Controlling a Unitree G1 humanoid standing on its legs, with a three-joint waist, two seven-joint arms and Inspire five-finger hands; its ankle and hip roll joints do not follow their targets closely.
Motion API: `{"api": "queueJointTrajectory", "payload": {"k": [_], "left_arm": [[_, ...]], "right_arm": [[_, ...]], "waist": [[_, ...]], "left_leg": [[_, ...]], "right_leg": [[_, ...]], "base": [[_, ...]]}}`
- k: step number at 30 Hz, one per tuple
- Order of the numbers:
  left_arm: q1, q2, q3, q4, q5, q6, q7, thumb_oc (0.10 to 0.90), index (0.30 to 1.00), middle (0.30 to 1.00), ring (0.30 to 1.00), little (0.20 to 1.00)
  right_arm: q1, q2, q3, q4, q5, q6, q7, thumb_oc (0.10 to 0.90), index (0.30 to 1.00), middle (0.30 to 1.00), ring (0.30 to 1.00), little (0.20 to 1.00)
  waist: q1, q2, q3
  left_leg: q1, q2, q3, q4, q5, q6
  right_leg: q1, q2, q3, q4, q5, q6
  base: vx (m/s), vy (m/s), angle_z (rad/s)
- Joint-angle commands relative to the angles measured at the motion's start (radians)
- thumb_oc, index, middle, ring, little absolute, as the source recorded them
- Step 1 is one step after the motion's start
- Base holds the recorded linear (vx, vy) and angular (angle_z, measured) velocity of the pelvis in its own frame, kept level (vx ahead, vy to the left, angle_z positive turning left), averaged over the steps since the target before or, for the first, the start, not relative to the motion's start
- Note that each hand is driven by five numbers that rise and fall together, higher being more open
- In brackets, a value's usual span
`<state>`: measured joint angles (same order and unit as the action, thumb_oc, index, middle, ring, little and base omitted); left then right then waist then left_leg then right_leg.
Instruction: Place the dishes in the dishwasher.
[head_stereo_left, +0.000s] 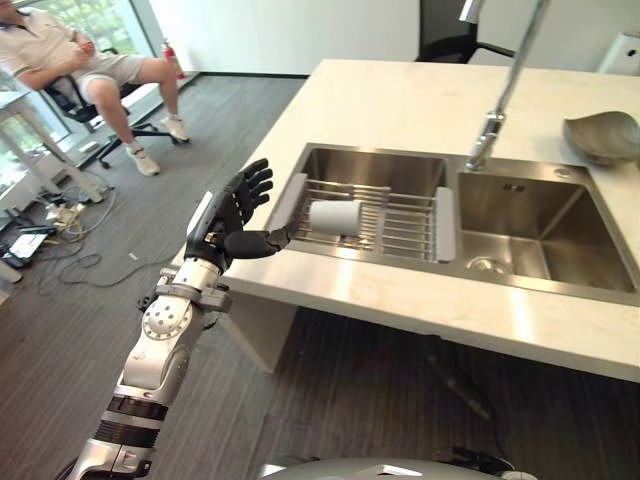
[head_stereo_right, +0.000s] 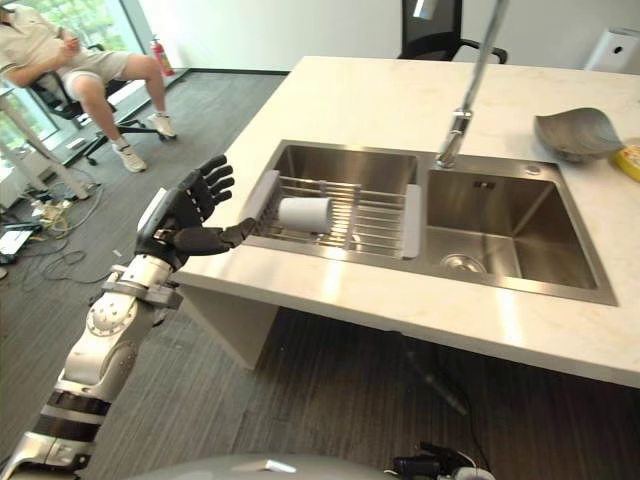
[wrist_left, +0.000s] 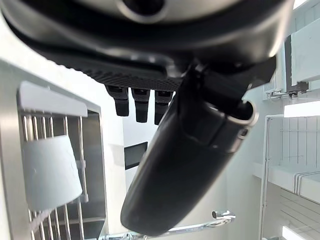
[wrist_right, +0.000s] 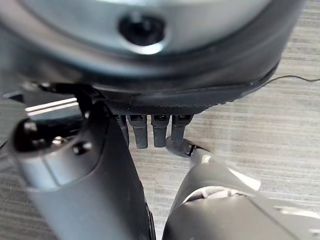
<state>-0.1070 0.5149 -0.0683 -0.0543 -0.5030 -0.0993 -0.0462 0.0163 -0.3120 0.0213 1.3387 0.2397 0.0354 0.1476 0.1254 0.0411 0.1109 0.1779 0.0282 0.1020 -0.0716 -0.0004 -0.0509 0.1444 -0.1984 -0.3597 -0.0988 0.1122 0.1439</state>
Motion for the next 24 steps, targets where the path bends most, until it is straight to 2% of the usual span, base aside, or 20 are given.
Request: {"api": "queueJointTrajectory", "payload": {"k": [1,6,12,13,16,20,24], "left_arm": [[-0.138,0.014,0.029,-0.040,-0.020,-0.093,0.019,0.800,0.900,0.900,0.900,0.900],[-0.147,-0.001,0.013,-0.012,0.043,-0.101,0.050,0.800,0.900,0.900,0.900,0.900],[-0.167,0.001,-0.018,0.034,0.083,-0.099,0.062,0.800,0.900,0.900,0.900,0.900],[-0.191,0.023,-0.017,0.068,0.110,-0.110,0.074,0.800,0.900,0.900,0.900,0.900],[-0.209,0.033,-0.022,0.074,0.128,-0.111,0.077,0.800,0.900,0.900,0.900,0.900],[-0.274,0.118,-0.066,0.155,0.308,-0.106,0.111,0.800,0.900,0.900,0.900,0.900],[-0.331,0.160,-0.118,0.224,0.403,-0.094,0.124,0.800,0.900,0.900,0.900,0.900]], "right_arm": [[0.005,-0.047,0.019,-0.003,0.039,0.001,-0.024,0.800,0.900,0.900,0.900,0.900],[0.023,-0.025,0.031,0.011,0.062,-0.001,-0.028,0.800,0.900,0.900,0.900,0.900],[0.032,0.001,0.057,0.013,0.064,-0.001,-0.025,0.800,0.900,0.900,0.900,0.900],[0.064,-0.019,0.057,0.002,0.061,-0.001,-0.008,0.800,0.900,0.900,0.900,0.900],[0.060,-0.027,0.054,0.001,0.059,-0.005,-0.012,0.800,0.900,0.900,0.900,0.900],[0.066,-0.039,0.050,-0.004,0.089,-0.014,-0.006,0.800,0.900,0.900,0.900,0.900],[0.066,-0.043,0.047,-0.006,0.096,-0.019,-0.008,0.800,0.900,0.900,0.900,0.900]], "waist": [[-0.018,0.005,0.012],[-0.031,0.012,-0.003],[-0.040,0.016,-0.012],[-0.057,0.015,-0.009],[-0.059,0.014,-0.008],[-0.078,0.020,-0.013],[-0.093,0.019,-0.014]], "left_leg": [[-0.091,0.029,0.035,-0.007,0.017,-0.040],[-0.077,0.050,0.037,-0.010,0.020,-0.057],[-0.060,0.056,0.044,-0.014,0.018,-0.061],[-0.058,0.058,0.055,-0.015,0.019,-0.063],[-0.057,0.059,0.058,-0.015,0.018,-0.063],[-0.032,0.056,0.073,-0.016,0.003,-0.061],[-0.022,0.051,0.085,-0.016,-0.002,-0.059]], "right_leg": [[0.034,-0.002,-0.039,0.072,-0.136,0.049],[0.065,0.035,-0.040,0.022,-0.145,0.035],[0.074,0.049,-0.032,0.012,-0.153,0.029],[0.069,0.054,-0.019,0.012,-0.153,0.028],[0.067,0.056,-0.017,0.012,-0.154,0.028],[0.080,0.053,-0.004,0.012,-0.158,0.033],[0.081,0.049,0.005,0.012,-0.153,0.038]], "base": [[0.11,-0.166,-0.01],[0.09,-0.076,0.00],[0.06,-0.021,0.01],[0.00,0.000,0.00],[0.01,-0.007,-0.14],[0.04,0.030,-0.08],[0.03,0.043,-0.10]]}}
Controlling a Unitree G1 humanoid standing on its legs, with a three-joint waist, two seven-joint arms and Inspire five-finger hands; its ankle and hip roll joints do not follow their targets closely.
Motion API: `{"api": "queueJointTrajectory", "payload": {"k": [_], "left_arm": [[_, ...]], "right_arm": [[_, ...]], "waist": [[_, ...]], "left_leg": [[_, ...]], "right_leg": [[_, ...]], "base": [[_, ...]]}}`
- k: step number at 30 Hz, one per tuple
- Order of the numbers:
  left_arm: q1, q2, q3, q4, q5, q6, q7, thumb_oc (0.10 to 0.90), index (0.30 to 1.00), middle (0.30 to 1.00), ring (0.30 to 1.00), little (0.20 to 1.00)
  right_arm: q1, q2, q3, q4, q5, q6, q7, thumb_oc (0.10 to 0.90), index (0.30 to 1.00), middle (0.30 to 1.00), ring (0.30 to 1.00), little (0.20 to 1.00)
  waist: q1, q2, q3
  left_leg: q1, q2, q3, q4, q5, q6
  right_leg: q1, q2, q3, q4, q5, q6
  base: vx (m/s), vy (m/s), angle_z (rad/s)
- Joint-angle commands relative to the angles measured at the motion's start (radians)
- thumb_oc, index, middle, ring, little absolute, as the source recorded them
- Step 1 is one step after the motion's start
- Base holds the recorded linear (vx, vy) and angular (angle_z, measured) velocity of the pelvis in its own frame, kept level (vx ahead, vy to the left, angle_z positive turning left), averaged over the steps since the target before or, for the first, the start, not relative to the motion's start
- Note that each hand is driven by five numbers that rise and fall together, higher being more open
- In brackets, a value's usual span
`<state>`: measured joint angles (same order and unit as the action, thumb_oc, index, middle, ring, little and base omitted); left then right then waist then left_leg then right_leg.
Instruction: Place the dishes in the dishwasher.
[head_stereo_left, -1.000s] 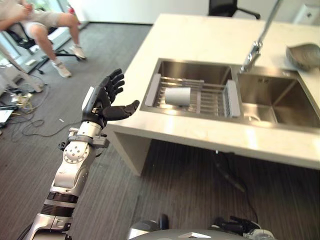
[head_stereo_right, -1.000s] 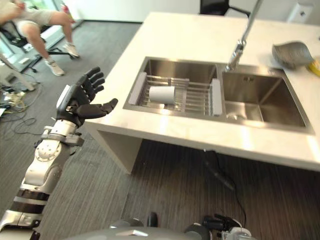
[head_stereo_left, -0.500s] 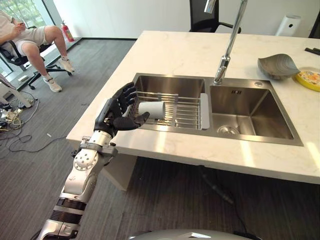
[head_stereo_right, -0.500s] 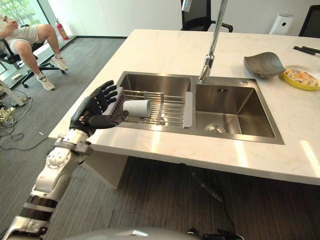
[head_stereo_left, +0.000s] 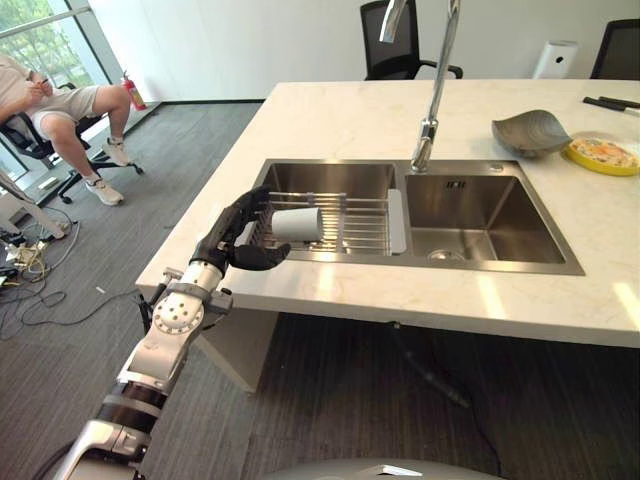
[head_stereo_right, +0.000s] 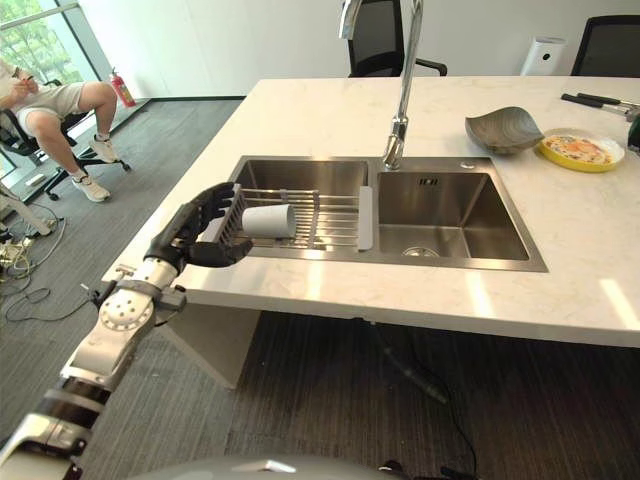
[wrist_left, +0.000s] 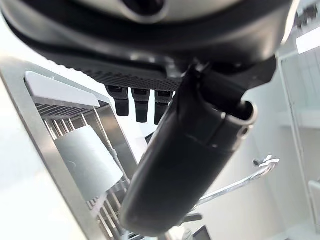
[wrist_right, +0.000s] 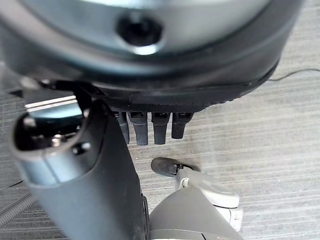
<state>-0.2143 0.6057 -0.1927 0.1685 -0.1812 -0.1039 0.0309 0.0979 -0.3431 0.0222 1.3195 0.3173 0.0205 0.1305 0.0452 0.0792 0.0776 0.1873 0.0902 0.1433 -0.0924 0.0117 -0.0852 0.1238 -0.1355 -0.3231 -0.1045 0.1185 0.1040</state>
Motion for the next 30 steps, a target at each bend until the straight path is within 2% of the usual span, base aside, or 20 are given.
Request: {"api": "queueJointTrajectory", "payload": {"k": [1,3,8,13,14,15,16,18,21,22,23,30], "left_arm": [[-0.243,0.085,-0.006,0.014,0.112,-0.085,0.053,0.800,0.900,0.900,0.900,0.900],[-0.295,0.125,-0.051,0.065,0.191,-0.078,0.069,0.800,0.900,0.900,0.900,0.900],[-0.363,0.180,-0.094,0.139,0.268,-0.069,0.094,0.800,0.900,0.900,0.900,0.900],[-0.371,0.188,-0.100,0.157,0.282,-0.069,0.100,0.800,0.900,0.900,0.900,0.900],[-0.416,0.243,-0.135,0.245,0.327,-0.057,0.109,0.800,0.900,0.900,0.900,0.900],[-0.423,0.242,-0.142,0.251,0.326,-0.060,0.111,0.800,0.900,0.900,0.900,0.900],[-0.401,0.224,-0.130,0.262,0.362,-0.055,0.128,0.800,0.900,0.900,0.900,0.900],[-0.412,0.222,-0.144,0.289,0.381,-0.039,0.144,0.800,0.900,0.900,0.900,0.900],[-0.541,0.208,-0.251,0.399,0.421,-0.017,0.145,0.800,0.900,0.900,0.900,0.900],[-0.542,0.208,-0.252,0.400,0.421,-0.017,0.145,0.800,0.900,0.900,0.900,0.900],[-0.599,0.224,-0.304,0.442,0.469,-0.007,0.136,0.800,0.900,0.900,0.900,0.900],[-0.743,0.213,-0.403,0.620,0.527,0.026,0.148,0.800,0.900,0.900,0.900,0.900]], "right_arm": [[-0.016,-0.015,0.046,0.016,0.021,-0.003,0.008,0.800,0.900,0.900,0.900,0.900],[-0.010,-0.017,0.043,0.026,0.023,0.000,0.009,0.800,0.900,0.900,0.900,0.900],[0.004,-0.022,0.033,0.045,0.009,0.009,0.007,0.800,0.900,0.900,0.900,0.900],[0.009,-0.020,0.037,0.049,-0.001,0.012,0.009,0.800,0.900,0.900,0.900,0.900],[0.020,-0.016,0.041,0.062,-0.014,0.020,0.013,0.800,0.900,0.900,0.900,0.900],[0.020,-0.013,0.039,0.062,-0.014,0.020,0.012,0.800,0.900,0.900,0.900,0.900],[0.017,0.005,0.043,0.025,-0.009,-0.020,0.006,0.800,0.900,0.900,0.900,0.900],[0.035,0.025,0.057,0.014,-0.009,-0.014,0.006,0.800,0.900,0.900,0.900,0.900],[0.027,0.038,0.072,-0.008,0.011,-0.018,-0.003,0.800,0.900,0.900,0.900,0.900],[0.027,0.038,0.071,-0.008,0.011,-0.018,-0.003,0.800,0.900,0.900,0.900,0.900],[0.038,0.028,0.078,-0.022,0.009,-0.020,0.001,0.800,0.900,0.900,0.900,0.900],[0.041,0.014,0.101,-0.047,0.026,-0.031,0.006,0.800,0.900,0.900,0.900,0.900]], "waist": [[-0.019,-0.019,0.019],[-0.031,-0.019,0.014],[-0.041,-0.020,0.012],[-0.041,-0.020,0.010],[-0.059,-0.017,0.009],[-0.053,-0.019,0.010],[-0.054,-0.022,0.007],[-0.059,-0.023,0.004],[-0.083,-0.023,0.006],[-0.082,-0.024,0.007],[-0.093,-0.026,0.010],[-0.112,-0.035,0.021]], "left_leg": [[-0.032,-0.012,0.047,0.005,-0.015,-0.024],[-0.029,-0.016,0.060,0.005,-0.021,-0.021],[-0.027,-0.022,0.081,0.005,-0.031,-0.014],[-0.025,-0.023,0.088,0.005,-0.034,-0.012],[-0.012,-0.027,0.119,0.005,-0.045,-0.007],[-0.011,-0.027,0.124,0.005,-0.045,-0.007],[-0.007,-0.026,0.125,0.005,-0.049,-0.006],[-0.005,-0.027,0.128,0.005,-0.050,-0.004],[-0.003,-0.027,0.138,0.005,-0.051,-0.002],[-0.003,-0.027,0.139,0.005,-0.051,-0.002],[-0.005,-0.028,0.145,0.005,-0.053,0.000],[-0.012,-0.031,0.160,0.005,-0.055,0.006]], "right_leg": [[0.100,-0.015,-0.028,0.017,-0.157,0.079],[0.094,-0.021,-0.017,0.017,-0.150,0.087],[0.077,-0.033,-0.002,0.018,-0.132,0.100],[0.074,-0.035,0.003,0.018,-0.128,0.102],[0.059,-0.047,0.022,0.017,-0.111,0.115],[0.059,-0.047,0.027,0.017,-0.110,0.115],[0.059,-0.050,0.029,0.017,-0.110,0.116],[0.061,-0.050,0.029,0.017,-0.110,0.116],[0.050,-0.051,0.043,0.017,-0.104,0.119],[0.050,-0.051,0.043,0.017,-0.104,0.119],[0.044,-0.052,0.050,0.017,-0.100,0.122],[0.017,-0.057,0.072,0.021,-0.089,0.128]], "base": [[0.01,0.048,-0.13],[0.00,0.069,-0.11],[-0.01,0.061,-0.15],[-0.01,0.029,-0.16],[-0.02,0.100,-0.06],[-0.02,0.115,-0.23],[0.01,0.023,-0.35],[0.01,0.015,-0.24],[0.00,0.004,-0.01],[-0.04,0.014,-0.07],[-0.04,0.018,-0.14],[-0.02,0.014,-0.18]]}}
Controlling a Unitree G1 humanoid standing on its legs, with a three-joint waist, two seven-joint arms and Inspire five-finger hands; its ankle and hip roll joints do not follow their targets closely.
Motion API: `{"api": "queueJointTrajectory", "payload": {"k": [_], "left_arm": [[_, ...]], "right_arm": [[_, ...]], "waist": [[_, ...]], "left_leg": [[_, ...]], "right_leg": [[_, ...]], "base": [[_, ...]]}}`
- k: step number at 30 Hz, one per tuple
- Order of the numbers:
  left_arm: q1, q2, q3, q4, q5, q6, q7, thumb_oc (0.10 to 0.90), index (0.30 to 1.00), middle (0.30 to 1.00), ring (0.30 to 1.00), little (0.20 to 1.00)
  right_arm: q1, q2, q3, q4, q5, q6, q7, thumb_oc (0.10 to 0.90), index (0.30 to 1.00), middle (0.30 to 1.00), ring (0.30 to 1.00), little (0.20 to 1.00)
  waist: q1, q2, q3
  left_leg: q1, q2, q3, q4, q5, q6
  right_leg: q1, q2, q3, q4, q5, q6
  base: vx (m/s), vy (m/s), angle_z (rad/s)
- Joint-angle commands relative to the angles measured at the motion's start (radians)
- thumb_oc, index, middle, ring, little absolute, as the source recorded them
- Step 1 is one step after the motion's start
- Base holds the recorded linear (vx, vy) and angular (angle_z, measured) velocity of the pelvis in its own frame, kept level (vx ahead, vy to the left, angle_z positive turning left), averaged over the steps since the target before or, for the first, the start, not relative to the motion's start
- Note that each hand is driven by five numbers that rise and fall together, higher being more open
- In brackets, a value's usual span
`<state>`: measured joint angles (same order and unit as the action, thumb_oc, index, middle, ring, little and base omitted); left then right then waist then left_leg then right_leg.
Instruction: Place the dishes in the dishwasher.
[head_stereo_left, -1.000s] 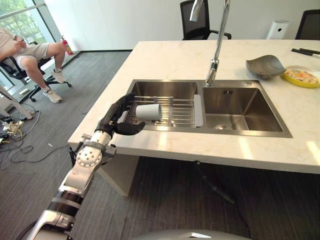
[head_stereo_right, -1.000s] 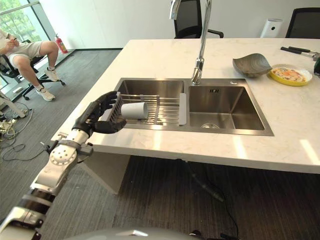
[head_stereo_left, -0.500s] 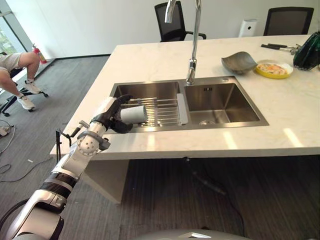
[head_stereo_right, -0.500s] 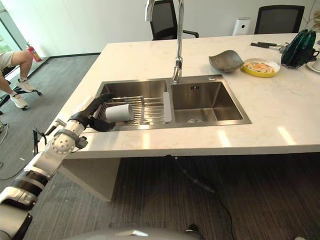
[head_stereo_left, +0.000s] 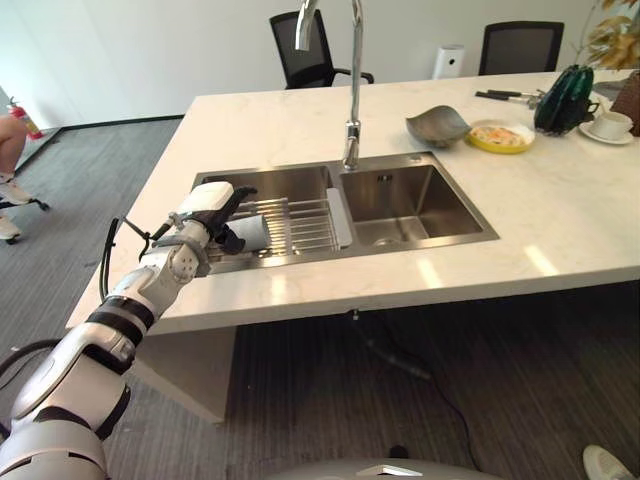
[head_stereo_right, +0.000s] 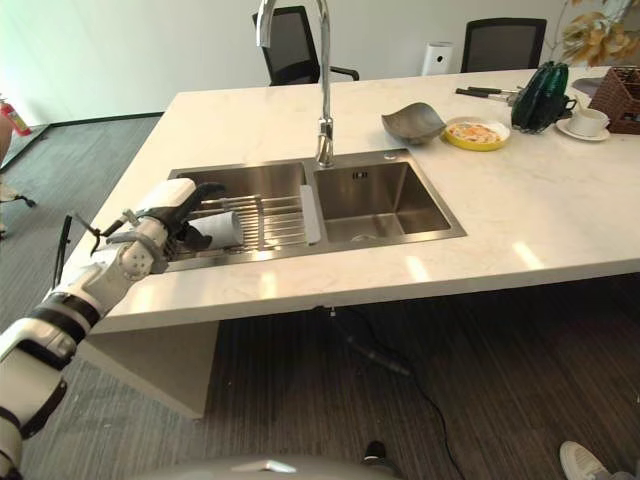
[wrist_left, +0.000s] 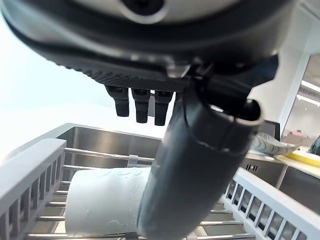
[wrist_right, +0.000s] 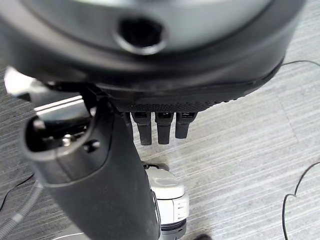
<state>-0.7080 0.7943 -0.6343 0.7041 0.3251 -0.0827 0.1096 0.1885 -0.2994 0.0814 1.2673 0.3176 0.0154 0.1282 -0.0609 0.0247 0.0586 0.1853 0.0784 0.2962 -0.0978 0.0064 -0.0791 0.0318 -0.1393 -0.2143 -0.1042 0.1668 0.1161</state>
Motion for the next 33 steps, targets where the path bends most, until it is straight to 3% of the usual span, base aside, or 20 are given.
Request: {"api": "queueJointTrajectory", "payload": {"k": [1,8,15,33], "left_arm": [[-0.266,0.020,0.029,0.108,0.030,0.005,0.073,0.800,0.900,0.900,0.900,0.900],[-0.410,-0.035,-0.051,0.329,0.033,0.036,0.044,0.800,0.900,0.900,0.900,0.900],[-0.496,-0.087,-0.071,0.514,0.004,0.057,0.020,0.800,0.900,0.900,0.900,0.900],[-0.528,-0.121,-0.121,0.604,0.027,0.082,-0.066,0.800,0.900,0.900,0.900,0.900]], "right_arm": [[-0.050,-0.028,0.044,0.005,0.028,-0.025,0.011,0.800,0.900,0.900,0.900,0.900],[-0.068,-0.034,0.060,0.019,0.042,-0.016,0.015,0.800,0.900,0.900,0.900,0.900],[-0.108,-0.043,0.085,0.034,0.057,-0.007,0.019,0.800,0.900,0.900,0.900,0.900],[-0.157,-0.052,0.102,0.045,0.083,0.016,0.030,0.800,0.900,0.900,0.900,0.900]], "waist": [[-0.008,0.019,0.042],[-0.023,0.013,0.057],[-0.030,0.009,0.075],[-0.031,0.003,0.095]], "left_leg": [[-0.011,-0.020,0.008,0.011,-0.050,0.000],[-0.026,-0.023,0.011,0.011,-0.047,0.005],[-0.048,-0.025,0.018,0.011,-0.042,0.008],[-0.069,-0.027,0.022,0.011,-0.041,0.012]], "right_leg": [[0.107,-0.053,-0.036,0.021,-0.137,0.116],[0.085,-0.055,-0.032,0.022,-0.131,0.120],[0.059,-0.058,-0.023,0.023,-0.122,0.125],[0.035,-0.061,-0.022,0.023,-0.114,0.127]], "base": [[-0.01,0.005,-0.12],[0.00,0.006,-0.05],[-0.01,0.007,-0.03],[0.00,0.001,0.00]]}}
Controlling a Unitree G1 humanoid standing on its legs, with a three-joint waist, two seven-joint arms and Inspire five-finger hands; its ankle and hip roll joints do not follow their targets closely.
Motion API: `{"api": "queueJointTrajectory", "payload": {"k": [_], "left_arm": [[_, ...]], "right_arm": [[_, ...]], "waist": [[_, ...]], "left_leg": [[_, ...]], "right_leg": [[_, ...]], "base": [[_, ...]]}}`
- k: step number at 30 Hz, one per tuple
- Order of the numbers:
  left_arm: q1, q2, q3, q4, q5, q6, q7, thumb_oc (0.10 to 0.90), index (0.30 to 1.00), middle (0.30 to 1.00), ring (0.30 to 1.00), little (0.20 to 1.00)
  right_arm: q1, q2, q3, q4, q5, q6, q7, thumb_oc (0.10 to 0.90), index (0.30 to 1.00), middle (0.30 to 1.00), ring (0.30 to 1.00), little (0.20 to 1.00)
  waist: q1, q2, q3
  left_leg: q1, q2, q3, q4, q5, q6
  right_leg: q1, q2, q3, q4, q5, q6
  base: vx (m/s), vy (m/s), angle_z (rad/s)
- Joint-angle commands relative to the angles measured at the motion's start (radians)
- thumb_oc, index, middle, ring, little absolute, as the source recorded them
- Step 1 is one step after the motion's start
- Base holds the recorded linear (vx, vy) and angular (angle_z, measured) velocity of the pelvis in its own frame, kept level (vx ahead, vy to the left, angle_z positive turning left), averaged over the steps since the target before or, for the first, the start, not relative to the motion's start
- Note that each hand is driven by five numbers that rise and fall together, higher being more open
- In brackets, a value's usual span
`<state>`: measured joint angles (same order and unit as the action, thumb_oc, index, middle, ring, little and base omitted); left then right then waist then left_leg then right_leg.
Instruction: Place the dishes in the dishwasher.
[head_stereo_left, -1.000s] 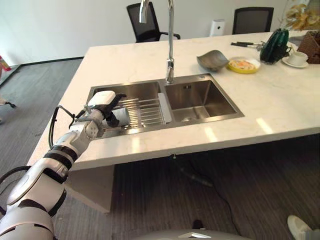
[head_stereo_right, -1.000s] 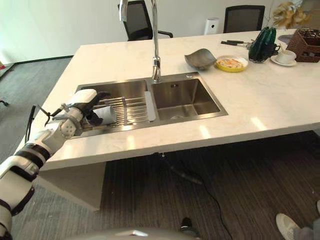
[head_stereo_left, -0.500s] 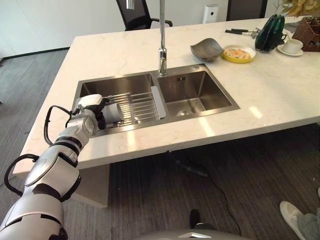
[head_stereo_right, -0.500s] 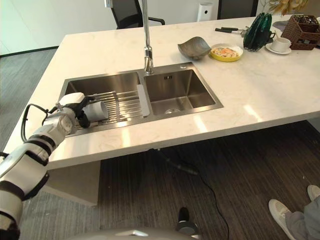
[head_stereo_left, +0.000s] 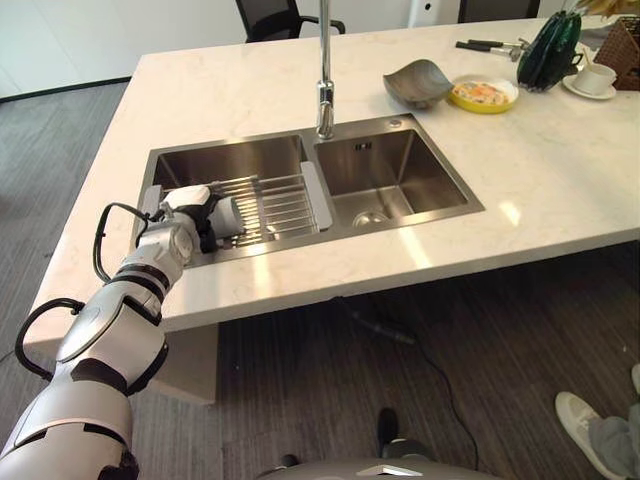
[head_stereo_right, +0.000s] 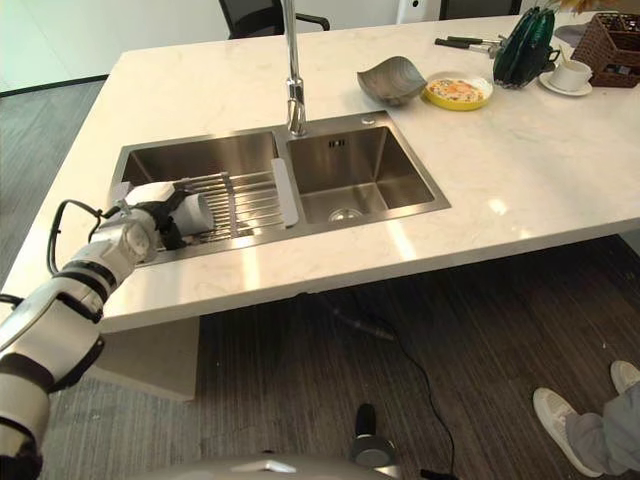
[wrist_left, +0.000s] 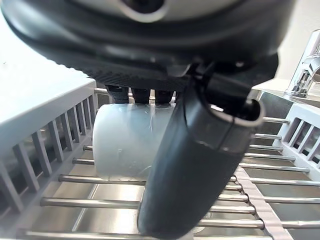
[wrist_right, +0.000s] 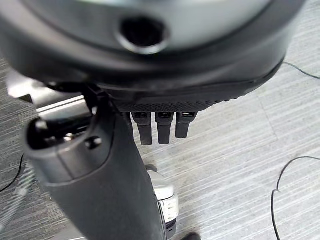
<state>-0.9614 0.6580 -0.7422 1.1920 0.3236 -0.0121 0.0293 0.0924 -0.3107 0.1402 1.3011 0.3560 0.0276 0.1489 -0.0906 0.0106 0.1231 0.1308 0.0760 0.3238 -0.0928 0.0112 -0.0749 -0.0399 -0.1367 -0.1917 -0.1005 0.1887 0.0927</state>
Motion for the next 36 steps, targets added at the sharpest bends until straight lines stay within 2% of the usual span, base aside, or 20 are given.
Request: {"api": "queueJointTrajectory", "payload": {"k": [1,6,15,16,17,18,24,31,32,33,34,36], "left_arm": [[-0.269,0.011,-0.014,0.125,0.037,0.016,0.007,0.800,0.900,0.900,0.900,0.900],[-0.241,-0.017,-0.018,0.152,0.083,0.036,-0.029,0.800,0.900,0.900,0.900,0.900],[-0.207,-0.051,-0.023,0.123,0.122,0.046,-0.028,0.800,0.900,0.900,0.900,0.900],[-0.203,-0.053,-0.023,0.118,0.125,0.046,-0.026,0.660,0.691,0.691,0.691,0.691],[-0.202,-0.054,-0.021,0.111,0.124,0.047,-0.023,0.585,0.578,0.578,0.578,0.578],[-0.204,-0.054,-0.022,0.104,0.121,0.047,-0.022,0.400,0.300,0.300,0.300,0.300],[-0.247,-0.032,-0.061,0.031,0.143,0.032,-0.001,0.400,0.300,0.300,0.300,0.300],[-0.256,-0.018,-0.102,-0.037,0.178,0.014,0.007,0.400,0.300,0.300,0.300,0.300],[-0.260,-0.008,-0.114,-0.067,0.185,0.004,0.013,0.400,0.300,0.300,0.300,0.300],[-0.268,0.038,-0.135,-0.174,0.191,-0.027,0.048,0.400,0.300,0.300,0.300,0.300],[-0.267,0.040,-0.135,-0.176,0.191,-0.026,0.047,0.400,0.300,0.300,0.300,0.300],[-0.249,0.104,-0.116,-0.316,0.180,-0.056,0.096,0.400,0.300,0.300,0.300,0.300]], "right_arm": [[-0.065,-0.041,0.046,0.012,0.044,0.004,0.010,0.800,0.900,0.900,0.900,0.900],[-0.078,-0.035,0.056,0.022,0.047,0.018,0.014,0.800,0.900,0.900,0.900,0.900],[-0.094,-0.038,0.062,0.029,0.044,0.016,0.004,0.800,0.900,0.900,0.900,0.900],[-0.100,-0.041,0.063,0.028,0.043,0.013,0.000,0.800,0.900,0.900,0.900,0.900],[-0.107,-0.041,0.063,0.025,0.044,0.011,-0.004,0.800,0.900,0.900,0.900,0.900],[-0.113,-0.043,0.062,0.022,0.046,0.010,-0.007,0.800,0.900,0.900,0.900,0.900],[-0.114,-0.046,0.072,-0.006,0.039,-0.002,-0.012,0.800,0.900,0.900,0.900,0.900],[-0.101,-0.051,0.062,-0.019,0.036,-0.011,-0.015,0.800,0.900,0.900,0.900,0.900],[-0.097,-0.054,0.060,-0.022,0.033,-0.016,-0.017,0.800,0.900,0.900,0.900,0.900],[-0.079,-0.059,0.055,-0.037,0.029,-0.027,-0.016,0.800,0.900,0.900,0.900,0.900],[-0.079,-0.059,0.056,-0.037,0.029,-0.027,-0.017,0.800,0.900,0.900,0.900,0.900],[-0.057,-0.056,0.053,-0.058,0.028,-0.041,-0.017,0.800,0.900,0.900,0.900,0.900]], "waist": [[-0.002,0.016,0.031],[-0.001,0.013,0.037],[0.011,0.006,0.043],[0.012,0.005,0.045],[0.014,0.004,0.046],[0.014,0.002,0.048],[0.019,-0.014,0.060],[0.020,-0.013,0.063],[0.020,-0.011,0.062],[0.021,-0.005,0.060],[0.020,-0.005,0.060],[0.026,-0.001,0.058]], "left_leg": [[-0.014,-0.024,-0.004,0.006,-0.047,0.008],[-0.021,-0.024,-0.001,0.006,-0.046,0.009],[-0.027,-0.017,-0.012,0.006,-0.043,0.006],[-0.028,-0.016,-0.014,0.006,-0.041,0.005],[-0.028,-0.014,-0.014,0.006,-0.040,0.004],[-0.030,-0.013,-0.015,0.006,-0.039,0.004],[-0.039,0.000,-0.001,0.006,-0.033,-0.001],[-0.034,0.008,-0.007,0.006,-0.032,-0.007],[-0.034,0.008,-0.009,0.006,-0.031,-0.008],[-0.032,0.011,-0.014,0.006,-0.030,-0.013],[-0.032,0.011,-0.014,0.006,-0.030,-0.013],[-0.031,0.015,-0.025,0.006,-0.027,-0.018]], "right_leg": [[0.105,-0.064,-0.043,0.019,-0.136,0.150],[0.096,-0.066,-0.041,0.019,-0.133,0.150],[0.102,-0.060,-0.056,0.015,-0.137,0.142],[0.103,-0.059,-0.058,0.014,-0.137,0.141],[0.102,-0.058,-0.058,0.013,-0.137,0.141],[0.099,-0.057,-0.059,0.013,-0.136,0.141],[0.081,-0.050,-0.056,0.013,-0.129,0.143],[0.091,-0.048,-0.065,0.013,-0.137,0.141],[0.093,-0.048,-0.066,0.013,-0.137,0.141],[0.099,-0.046,-0.075,0.013,-0.143,0.141],[0.100,-0.046,-0.075,0.013,-0.143,0.141],[0.107,-0.042,-0.082,0.013,-0.150,0.138]], "base": [[0.00,0.000,0.00],[0.00,0.000,0.00],[0.00,0.000,0.00],[0.00,0.000,0.00],[0.00,0.000,0.00],[0.00,0.000,0.00],[-0.06,-0.007,0.00],[0.00,0.000,0.00],[-0.02,-0.036,0.00],[-0.02,-0.037,0.00],[-0.02,-0.050,0.01],[-0.02,-0.060,0.02]]}}
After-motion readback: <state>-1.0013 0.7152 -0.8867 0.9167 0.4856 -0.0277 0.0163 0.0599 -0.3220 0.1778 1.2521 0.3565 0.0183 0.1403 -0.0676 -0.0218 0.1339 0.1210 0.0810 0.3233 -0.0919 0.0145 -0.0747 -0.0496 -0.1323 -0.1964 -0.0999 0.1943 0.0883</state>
